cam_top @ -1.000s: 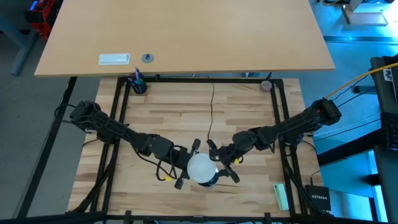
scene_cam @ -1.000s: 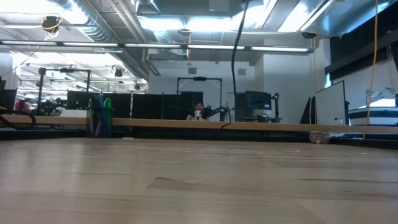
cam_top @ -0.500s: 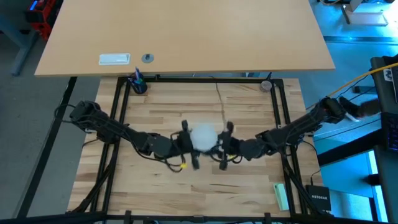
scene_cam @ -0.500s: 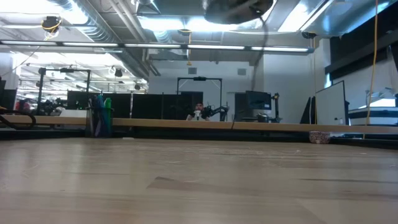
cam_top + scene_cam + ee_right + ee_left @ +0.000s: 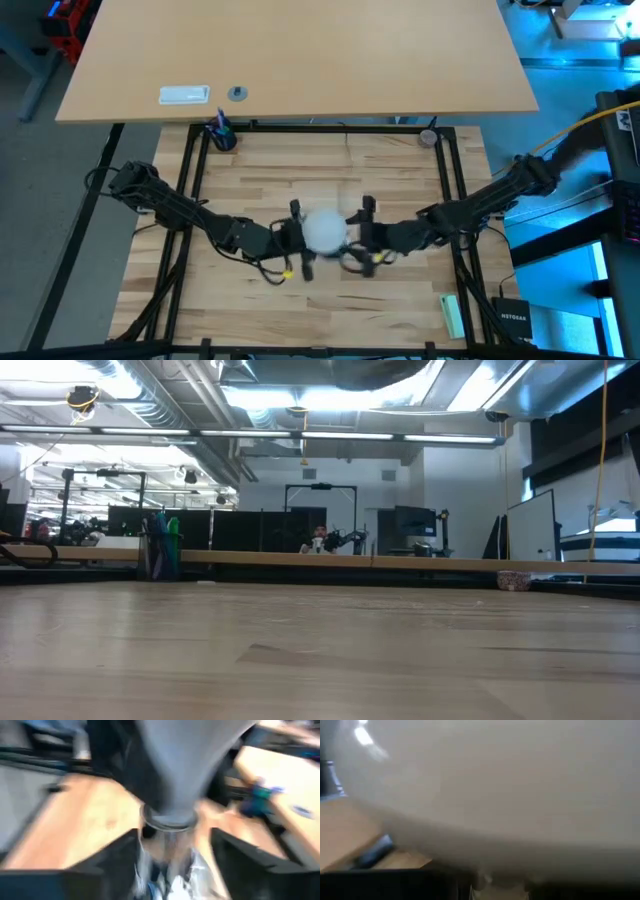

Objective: Screw lightbulb
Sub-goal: Remove the lightbulb from the lamp

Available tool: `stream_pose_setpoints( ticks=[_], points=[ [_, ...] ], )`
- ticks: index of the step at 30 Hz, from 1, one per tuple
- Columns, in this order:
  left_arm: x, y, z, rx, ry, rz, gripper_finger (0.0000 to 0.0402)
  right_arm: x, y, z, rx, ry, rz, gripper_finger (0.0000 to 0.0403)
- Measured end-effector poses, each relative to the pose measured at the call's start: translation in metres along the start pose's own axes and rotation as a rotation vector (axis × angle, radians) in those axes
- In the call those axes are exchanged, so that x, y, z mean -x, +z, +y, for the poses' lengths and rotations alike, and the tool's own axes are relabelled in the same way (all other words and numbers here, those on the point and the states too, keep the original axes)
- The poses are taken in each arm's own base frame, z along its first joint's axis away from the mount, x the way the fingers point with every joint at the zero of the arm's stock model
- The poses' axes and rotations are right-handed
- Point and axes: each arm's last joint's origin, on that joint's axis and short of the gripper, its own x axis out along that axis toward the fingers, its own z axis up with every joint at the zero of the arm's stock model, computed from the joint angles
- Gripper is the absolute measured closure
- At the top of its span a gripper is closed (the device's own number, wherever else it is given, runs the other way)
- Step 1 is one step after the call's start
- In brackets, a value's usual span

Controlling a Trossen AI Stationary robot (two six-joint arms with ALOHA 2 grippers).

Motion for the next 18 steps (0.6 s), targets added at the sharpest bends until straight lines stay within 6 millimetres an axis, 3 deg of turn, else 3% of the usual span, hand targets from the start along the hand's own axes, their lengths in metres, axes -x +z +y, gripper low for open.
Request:
stream_pose_setpoints(
  ticks=[4, 7, 12, 18],
  points=[
    [0.006, 0.006, -0.008, -0.021, -0.325, -0.021, 0.0269, 0.018, 0.01, -0.003, -0.009, 0.246, -0.003, 0.0058],
    [0.007, 0.013, -0.009, -0.017, -0.438, -0.07, 0.0269, 0.015, 0.011, -0.001, -0.035, 0.382, -0.028, 0.0024],
    [0.006, 0.012, -0.008, -0.044, -0.438, -0.076, 0.0269, -0.009, 0.002, 0.013, -0.046, 0.486, -0.061, 0.0029],
    [0.007, 0.013, -0.009, -0.039, -0.445, -0.076, 0.0269, -0.031, -0.004, 0.027, -0.056, 0.549, -0.096, 0.0084]
  ],
)
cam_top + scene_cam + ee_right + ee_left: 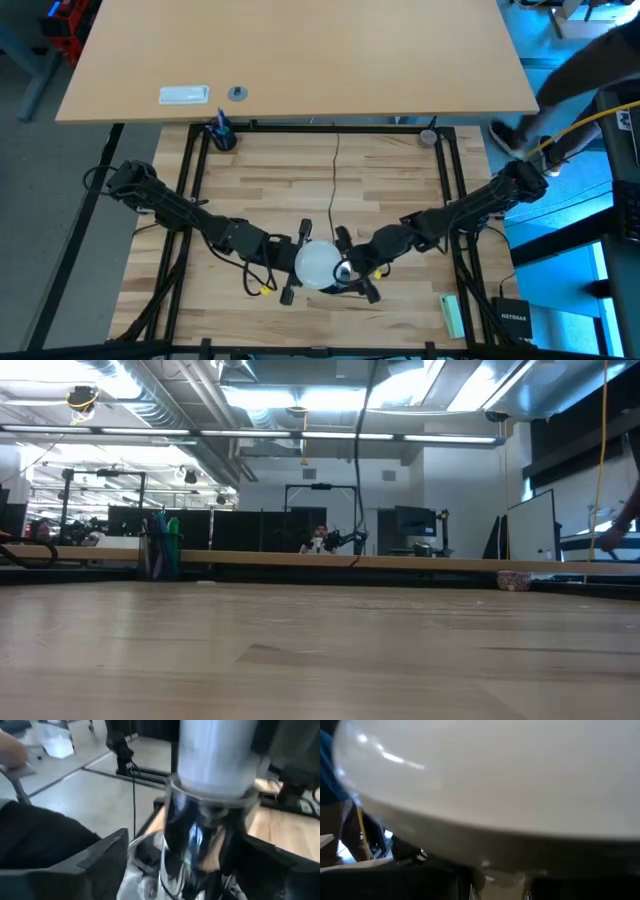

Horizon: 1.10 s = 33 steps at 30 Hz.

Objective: Screw lightbulb
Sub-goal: Remove the lightbulb from the lamp

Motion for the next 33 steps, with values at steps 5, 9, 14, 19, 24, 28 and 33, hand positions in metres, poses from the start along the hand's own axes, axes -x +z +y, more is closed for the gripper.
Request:
stream_pose_setpoints(
  ticks=[5, 9, 14, 19, 24, 28, 33],
  points=[
    [0.001, 0.0, -0.002, -0.004, -0.006, 0.002, 0.0269, 0.001, 0.0, -0.001, 0.0, -0.057, 0.007, 0.0196],
    [0.001, 0.0, -0.001, -0.012, 0.031, 0.01, 0.0269, 0.003, -0.002, -0.003, 0.021, -0.147, 0.033, 0.0228],
    [0.003, -0.001, 0.004, -0.011, 0.291, 0.041, 0.0269, 0.007, -0.005, -0.003, 0.071, -0.474, 0.073, 0.0228],
    [-0.004, -0.012, 0.013, 0.083, 0.587, 0.005, 0.0269, 0.01, -0.01, -0.007, 0.107, -0.887, 0.091, 0.0228],
    [-0.012, -0.018, 0.01, 0.087, 0.693, -0.022, 0.0269, 0.008, -0.01, -0.012, 0.132, -0.962, 0.096, 0.0228],
    [-0.012, -0.015, 0.005, 0.049, 0.709, -0.009, 0.0269, 0.009, -0.01, -0.012, 0.128, -0.916, 0.095, 0.0228],
    [-0.007, -0.007, -0.007, -0.029, 0.622, 0.011, 0.0269, 0.022, 0.001, -0.004, 0.134, -0.656, 0.09, 0.0171]
  ],
)
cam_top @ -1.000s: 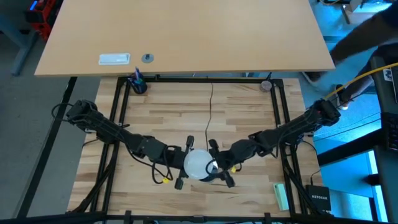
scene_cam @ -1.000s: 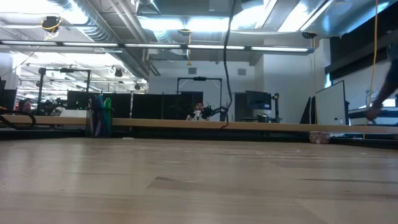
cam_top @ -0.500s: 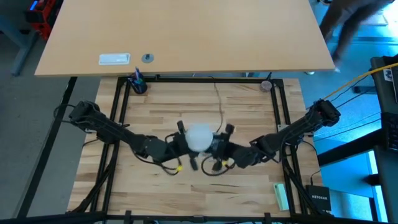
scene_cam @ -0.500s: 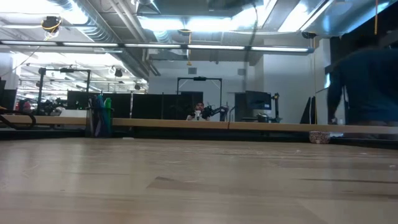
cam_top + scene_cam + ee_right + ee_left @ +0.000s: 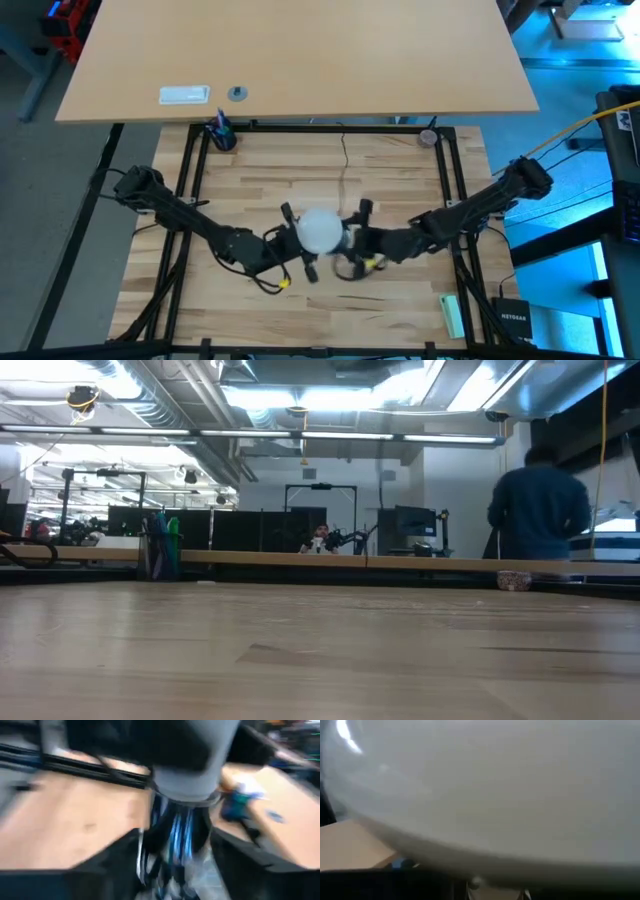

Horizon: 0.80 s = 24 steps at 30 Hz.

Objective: Screw lightbulb
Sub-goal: Remove the lightbulb from the lamp

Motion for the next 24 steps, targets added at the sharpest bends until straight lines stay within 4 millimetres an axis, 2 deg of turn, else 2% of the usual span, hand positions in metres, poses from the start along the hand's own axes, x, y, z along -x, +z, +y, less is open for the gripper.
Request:
stream_pose_setpoints(
  ticks=[3, 5, 7, 9, 13, 19, 22, 24],
  points=[
    [0.005, 0.005, -0.003, -0.026, -0.148, -0.023, 0.0269, 0.02, 0.01, -0.01, -0.06, 0.181, -0.018, 0.0079],
    [0.008, 0.011, -0.002, -0.024, -0.257, -0.034, 0.0269, 0.029, 0.012, -0.014, -0.103, 0.309, -0.01, 0.0037],
    [0.008, 0.015, -0.001, -0.012, -0.361, -0.053, 0.0269, 0.032, 0.014, -0.016, -0.125, 0.428, -0.014, 0.0015],
    [0.006, 0.015, -0.002, -0.018, -0.489, -0.069, 0.0269, 0.031, 0.017, -0.016, -0.143, 0.504, -0.049, 0.0013],
    [0.0, 0.012, 0.0, -0.006, -0.681, -0.083, 0.0269, 0.014, 0.015, -0.009, -0.16, 0.588, -0.081, 0.0039],
    [-0.003, 0.006, 0.002, -0.033, -0.698, -0.034, 0.0269, -0.013, 0.007, 0.01, -0.189, 0.758, -0.116, 0.0098],
    [-0.003, 0.005, 0.001, -0.042, -0.701, -0.017, 0.0269, -0.016, 0.003, 0.013, -0.183, 0.747, -0.093, 0.0151],
    [-0.002, 0.005, 0.001, -0.043, -0.702, -0.018, 0.0269, -0.016, 0.003, 0.013, -0.167, 0.709, -0.095, 0.0203]
  ],
)
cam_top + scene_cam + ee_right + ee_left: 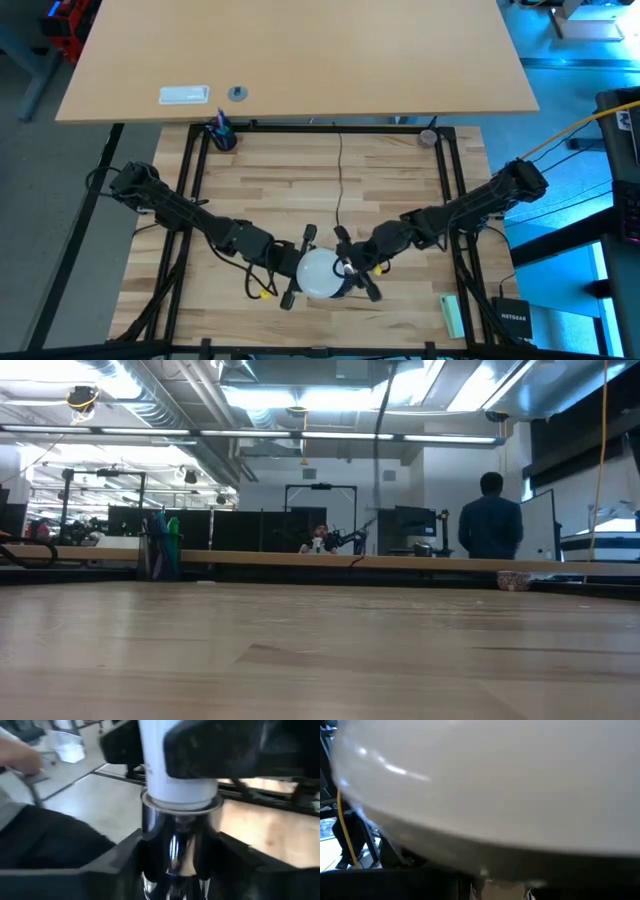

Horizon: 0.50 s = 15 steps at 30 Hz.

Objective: Screw lightbulb
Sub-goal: Remove the lightbulb from the lamp

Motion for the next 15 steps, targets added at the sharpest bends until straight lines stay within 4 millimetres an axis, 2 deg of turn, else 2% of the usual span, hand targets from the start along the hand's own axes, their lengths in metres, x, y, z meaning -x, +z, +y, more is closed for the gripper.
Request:
stream_pose_setpoints(
  ticks=[1, 4, 6, 12, 15],
  points=[
    [0.0, 0.0, 0.0, 0.0, 0.004, 0.001, 0.0269, 0.0, 0.0, -0.001, 0.01, -0.025, -0.002, 0.0226],
    [0.0, 0.0, 0.001, 0.005, 0.035, 0.006, 0.0269, 0.005, 0.001, -0.002, 0.039, -0.123, 0.023, 0.0231],
    [0.001, 0.0, 0.002, 0.008, 0.122, 0.018, 0.0269, 0.009, 0.001, 0.001, 0.068, -0.22, 0.037, 0.0231],
    [0.0, -0.006, 0.009, 0.051, 0.574, 0.04, 0.0269, 0.01, -0.006, 0.001, 0.129, -0.846, 0.066, 0.0231],
    [-0.006, -0.015, 0.011, 0.109, 0.743, 0.01, 0.0269, 0.007, -0.009, -0.002, 0.169, -1.008, 0.076, 0.023]
  ],
)
